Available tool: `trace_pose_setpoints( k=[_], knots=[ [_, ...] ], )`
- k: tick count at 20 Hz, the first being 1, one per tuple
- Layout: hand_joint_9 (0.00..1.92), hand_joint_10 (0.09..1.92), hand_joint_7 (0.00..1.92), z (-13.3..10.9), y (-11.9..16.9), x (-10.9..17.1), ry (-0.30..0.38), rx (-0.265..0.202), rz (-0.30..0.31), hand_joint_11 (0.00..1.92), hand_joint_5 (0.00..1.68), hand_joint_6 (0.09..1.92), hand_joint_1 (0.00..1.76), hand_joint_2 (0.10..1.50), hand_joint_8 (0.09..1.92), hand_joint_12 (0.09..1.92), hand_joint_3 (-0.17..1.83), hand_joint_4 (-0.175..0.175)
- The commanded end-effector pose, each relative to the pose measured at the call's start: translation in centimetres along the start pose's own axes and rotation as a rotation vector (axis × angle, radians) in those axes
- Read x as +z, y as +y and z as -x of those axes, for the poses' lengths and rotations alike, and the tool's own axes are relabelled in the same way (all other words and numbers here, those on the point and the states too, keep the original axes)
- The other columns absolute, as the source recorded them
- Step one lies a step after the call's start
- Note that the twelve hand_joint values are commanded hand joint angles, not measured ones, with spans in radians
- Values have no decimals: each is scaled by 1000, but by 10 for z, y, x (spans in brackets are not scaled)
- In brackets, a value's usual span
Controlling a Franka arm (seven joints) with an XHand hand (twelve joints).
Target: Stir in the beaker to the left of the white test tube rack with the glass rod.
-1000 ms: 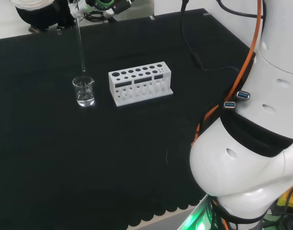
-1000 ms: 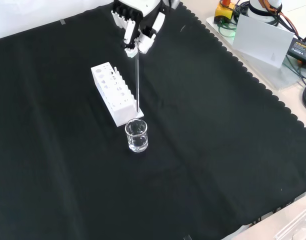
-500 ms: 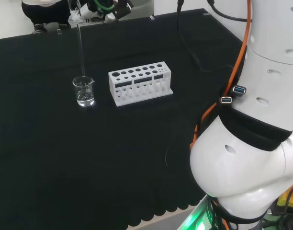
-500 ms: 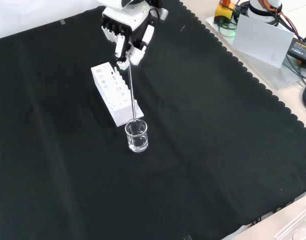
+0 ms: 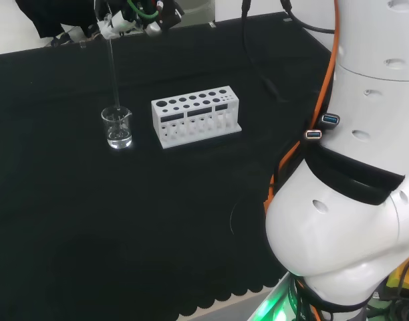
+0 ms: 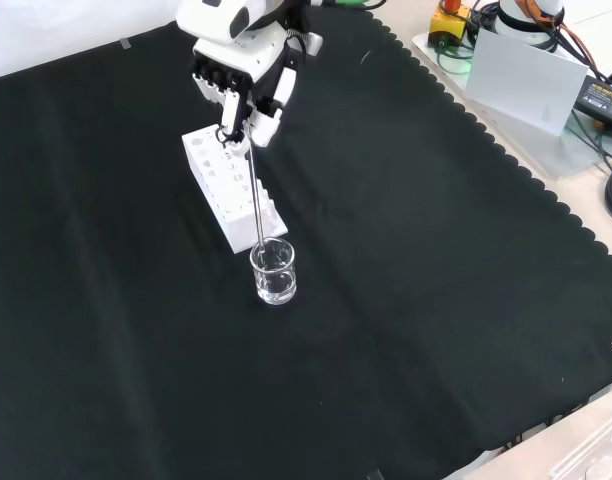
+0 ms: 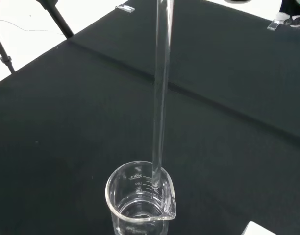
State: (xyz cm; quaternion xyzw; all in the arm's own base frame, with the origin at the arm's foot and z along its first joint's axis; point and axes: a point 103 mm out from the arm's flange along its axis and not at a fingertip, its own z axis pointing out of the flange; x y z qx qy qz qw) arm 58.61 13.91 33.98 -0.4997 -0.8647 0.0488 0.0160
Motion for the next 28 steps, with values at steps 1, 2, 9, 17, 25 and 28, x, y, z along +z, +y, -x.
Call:
trace_pose_setpoints(
  k=[1,2,9,17,25,28],
  knots=[
    [1864,473,1727,5,6,15,8,-5,-18,1774,1220,661,1203,1094,531,884,-175,-175],
    [1864,473,1727,6,7,18,8,-6,-24,1774,1220,661,1203,1094,531,884,-175,-175],
    [1864,472,1727,7,9,44,19,-3,-61,1776,1220,661,1203,1094,530,884,-175,-175],
    [1864,471,1727,3,10,71,54,-1,-121,1777,1219,662,1203,1095,528,884,-175,-175],
    [1864,470,1727,-15,15,71,52,-14,-128,1779,1218,664,1203,1095,528,884,-175,-175],
    [1864,469,1727,-20,20,69,54,-21,-121,1779,1218,664,1203,1095,527,884,-175,-175]
  ],
)
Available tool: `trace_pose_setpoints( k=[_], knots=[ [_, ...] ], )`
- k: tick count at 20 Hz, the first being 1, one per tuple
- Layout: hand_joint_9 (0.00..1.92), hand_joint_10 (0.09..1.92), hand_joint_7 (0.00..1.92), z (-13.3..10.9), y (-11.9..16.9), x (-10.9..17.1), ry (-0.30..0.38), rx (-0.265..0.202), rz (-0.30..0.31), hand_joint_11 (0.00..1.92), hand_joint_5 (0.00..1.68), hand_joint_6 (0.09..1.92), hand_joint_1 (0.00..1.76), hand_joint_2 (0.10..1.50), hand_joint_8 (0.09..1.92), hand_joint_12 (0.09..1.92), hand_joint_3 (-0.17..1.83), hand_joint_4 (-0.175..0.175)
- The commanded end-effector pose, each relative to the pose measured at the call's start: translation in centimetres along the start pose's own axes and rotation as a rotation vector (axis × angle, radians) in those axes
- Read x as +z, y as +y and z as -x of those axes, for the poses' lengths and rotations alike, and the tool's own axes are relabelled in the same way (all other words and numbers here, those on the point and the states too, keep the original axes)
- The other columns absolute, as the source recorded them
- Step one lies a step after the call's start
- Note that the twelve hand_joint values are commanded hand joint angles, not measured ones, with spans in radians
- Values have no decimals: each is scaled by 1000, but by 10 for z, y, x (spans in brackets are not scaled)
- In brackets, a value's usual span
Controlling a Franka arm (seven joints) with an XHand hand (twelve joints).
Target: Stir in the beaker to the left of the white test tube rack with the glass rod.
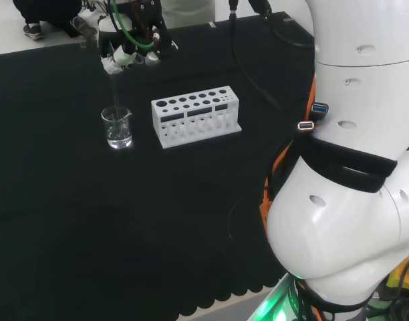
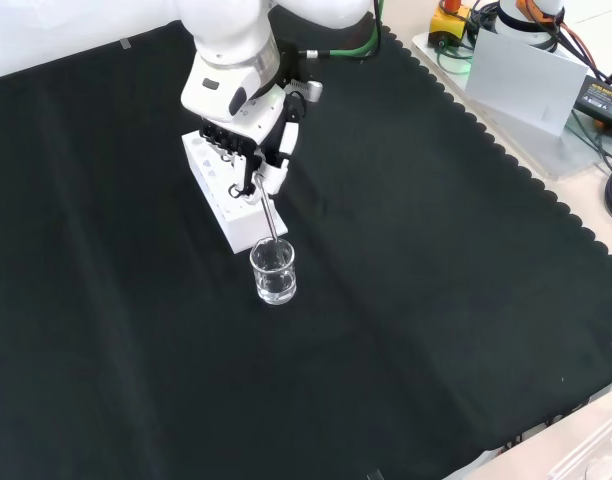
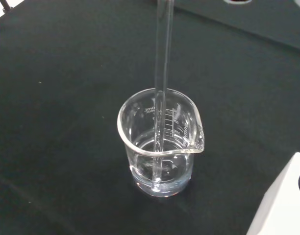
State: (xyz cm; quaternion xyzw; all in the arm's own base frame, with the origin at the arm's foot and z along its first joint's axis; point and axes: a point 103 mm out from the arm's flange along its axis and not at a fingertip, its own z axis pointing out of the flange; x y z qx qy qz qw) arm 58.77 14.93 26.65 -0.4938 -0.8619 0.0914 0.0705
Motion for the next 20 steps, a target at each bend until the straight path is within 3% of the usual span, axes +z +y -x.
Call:
trace_pose_setpoints(
  k=[1,10,20],
  knots=[
    [1864,469,1727,-10,6,-4,8,-13,14,1779,1218,664,1203,1095,527,884,-175,-175],
    [1865,468,1727,5,26,-1,20,-15,7,1781,1216,667,1203,1096,526,884,-175,-175],
    [1865,467,1726,31,25,-6,20,-3,12,1782,1213,671,1203,1097,526,884,-175,-175]
  ],
)
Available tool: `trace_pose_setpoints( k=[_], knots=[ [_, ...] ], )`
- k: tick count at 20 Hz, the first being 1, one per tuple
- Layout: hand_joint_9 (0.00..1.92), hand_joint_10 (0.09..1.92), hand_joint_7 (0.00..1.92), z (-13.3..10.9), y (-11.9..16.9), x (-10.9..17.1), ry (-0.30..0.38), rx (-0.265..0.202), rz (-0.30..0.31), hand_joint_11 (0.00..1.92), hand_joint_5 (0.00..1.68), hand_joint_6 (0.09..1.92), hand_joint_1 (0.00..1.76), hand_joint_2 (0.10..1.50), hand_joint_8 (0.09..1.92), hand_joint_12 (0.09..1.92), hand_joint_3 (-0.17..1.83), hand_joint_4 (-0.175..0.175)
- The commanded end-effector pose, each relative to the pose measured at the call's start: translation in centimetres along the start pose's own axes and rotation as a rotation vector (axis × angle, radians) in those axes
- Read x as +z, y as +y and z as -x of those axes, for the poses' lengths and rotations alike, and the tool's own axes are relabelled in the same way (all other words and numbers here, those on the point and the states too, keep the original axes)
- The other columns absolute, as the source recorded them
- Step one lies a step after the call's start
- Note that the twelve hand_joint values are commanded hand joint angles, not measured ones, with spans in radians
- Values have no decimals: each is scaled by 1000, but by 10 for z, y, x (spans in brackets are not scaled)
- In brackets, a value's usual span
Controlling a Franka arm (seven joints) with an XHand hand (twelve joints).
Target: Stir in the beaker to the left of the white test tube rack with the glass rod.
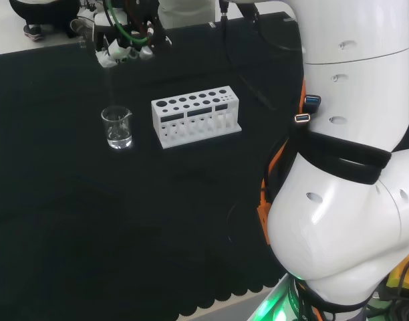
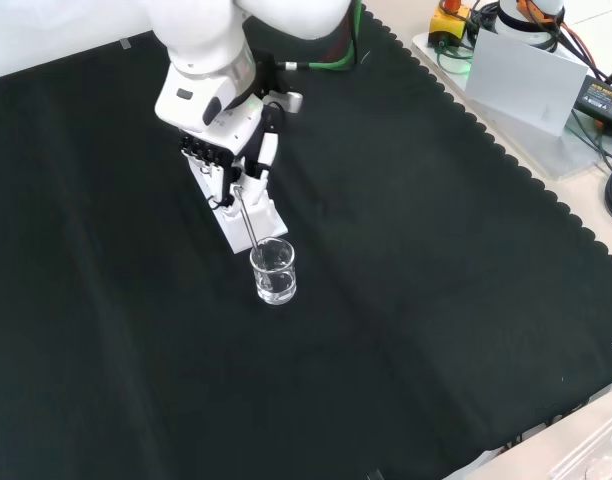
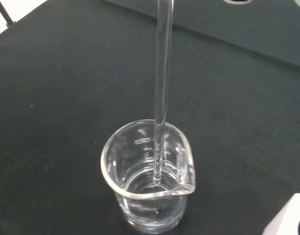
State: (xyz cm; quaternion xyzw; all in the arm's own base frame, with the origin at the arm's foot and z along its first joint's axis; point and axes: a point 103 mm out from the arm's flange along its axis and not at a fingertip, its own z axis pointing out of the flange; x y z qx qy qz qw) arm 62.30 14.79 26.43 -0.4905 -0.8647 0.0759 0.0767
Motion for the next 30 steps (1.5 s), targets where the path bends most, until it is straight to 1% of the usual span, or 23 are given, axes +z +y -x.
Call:
trace_pose_setpoints(
  k=[1,6,8,11,16,22,25,30],
  knots=[
    [1865,467,1726,13,-6,-1,-4,12,-10,1782,1213,671,1203,1097,526,884,-175,-175],
    [1866,467,1726,17,-23,0,-10,24,-10,1783,1212,673,1203,1097,526,883,-175,-175],
    [1866,466,1726,12,-28,0,-10,24,-11,1783,1212,674,1203,1098,526,883,-175,-175],
    [1866,466,1726,3,-30,-1,-11,17,-17,1783,1211,675,1203,1098,526,883,-175,-175],
    [1866,465,1726,-13,-21,-1,-8,1,-18,1783,1210,677,1202,1098,526,883,-175,-175],
    [1865,464,1726,-22,-4,3,3,-18,-20,1784,1209,678,1202,1098,526,883,-175,-175],
    [1865,464,1726,-20,3,3,6,-25,-18,1784,1209,679,1202,1099,526,883,-175,-175],
    [1865,464,1725,-2,8,-1,5,-11,-16,1784,1208,680,1202,1099,525,883,-175,-175]
  ],
)
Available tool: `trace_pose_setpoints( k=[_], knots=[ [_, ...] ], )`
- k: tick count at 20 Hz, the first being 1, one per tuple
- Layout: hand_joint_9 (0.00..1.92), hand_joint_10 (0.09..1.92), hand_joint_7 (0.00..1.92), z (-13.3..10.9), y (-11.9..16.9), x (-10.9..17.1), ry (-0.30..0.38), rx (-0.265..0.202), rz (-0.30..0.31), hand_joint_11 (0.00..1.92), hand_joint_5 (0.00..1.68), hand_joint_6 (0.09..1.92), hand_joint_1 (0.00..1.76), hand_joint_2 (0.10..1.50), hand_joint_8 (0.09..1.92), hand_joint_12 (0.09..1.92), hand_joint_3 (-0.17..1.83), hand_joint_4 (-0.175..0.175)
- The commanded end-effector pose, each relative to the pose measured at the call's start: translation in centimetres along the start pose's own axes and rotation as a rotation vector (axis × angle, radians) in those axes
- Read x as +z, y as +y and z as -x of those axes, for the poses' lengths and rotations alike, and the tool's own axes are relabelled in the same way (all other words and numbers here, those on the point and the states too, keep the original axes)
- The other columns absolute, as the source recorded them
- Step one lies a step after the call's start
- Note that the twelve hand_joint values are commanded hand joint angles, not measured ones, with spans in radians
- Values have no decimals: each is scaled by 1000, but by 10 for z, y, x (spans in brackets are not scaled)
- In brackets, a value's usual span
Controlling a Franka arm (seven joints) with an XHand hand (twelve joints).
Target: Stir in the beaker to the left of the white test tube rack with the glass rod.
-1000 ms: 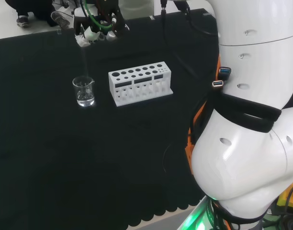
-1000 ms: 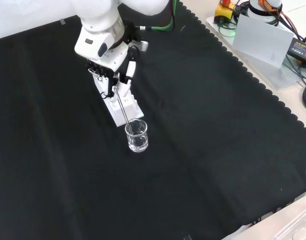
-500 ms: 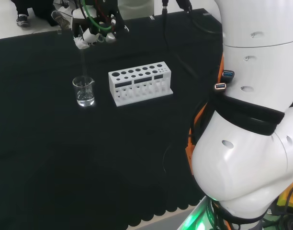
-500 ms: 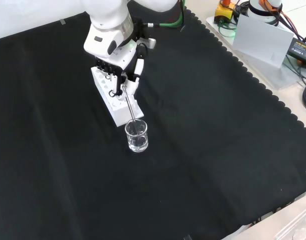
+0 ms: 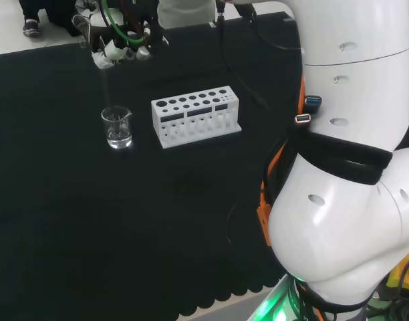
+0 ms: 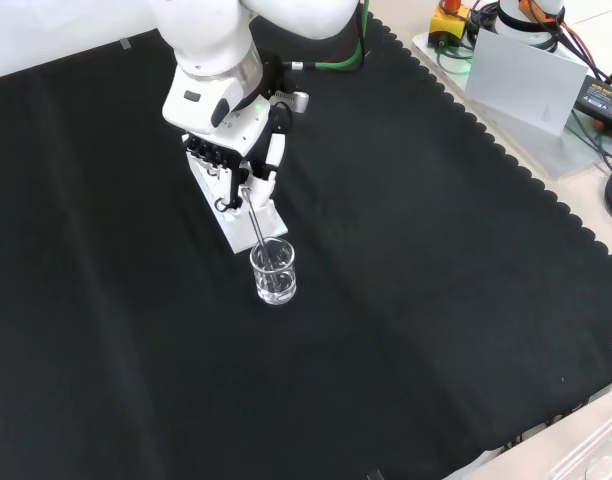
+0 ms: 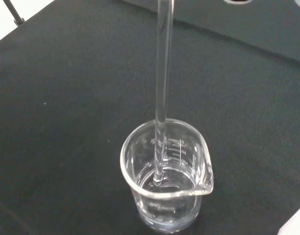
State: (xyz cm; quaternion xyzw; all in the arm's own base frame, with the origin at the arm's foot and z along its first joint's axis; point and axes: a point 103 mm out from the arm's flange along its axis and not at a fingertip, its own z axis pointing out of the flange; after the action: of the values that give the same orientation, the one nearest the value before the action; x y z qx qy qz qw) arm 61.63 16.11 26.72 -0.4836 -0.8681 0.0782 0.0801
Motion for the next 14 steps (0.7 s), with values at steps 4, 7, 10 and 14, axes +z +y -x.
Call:
trace_pose_setpoints(
  k=[4,7,10,14],
  knots=[
    [1865,463,1725,28,2,0,-16,25,-13,1784,1208,681,1202,1099,525,883,-175,-175],
    [1865,463,1725,33,-10,-2,-21,39,-13,1784,1207,682,1202,1099,525,883,-175,-175],
    [1865,463,1725,30,-25,-1,-27,46,-15,1784,1207,683,1202,1099,525,883,-175,-175],
    [1865,463,1725,13,-36,2,-35,38,-24,1784,1206,684,1202,1100,525,883,-175,-175]
  ],
)
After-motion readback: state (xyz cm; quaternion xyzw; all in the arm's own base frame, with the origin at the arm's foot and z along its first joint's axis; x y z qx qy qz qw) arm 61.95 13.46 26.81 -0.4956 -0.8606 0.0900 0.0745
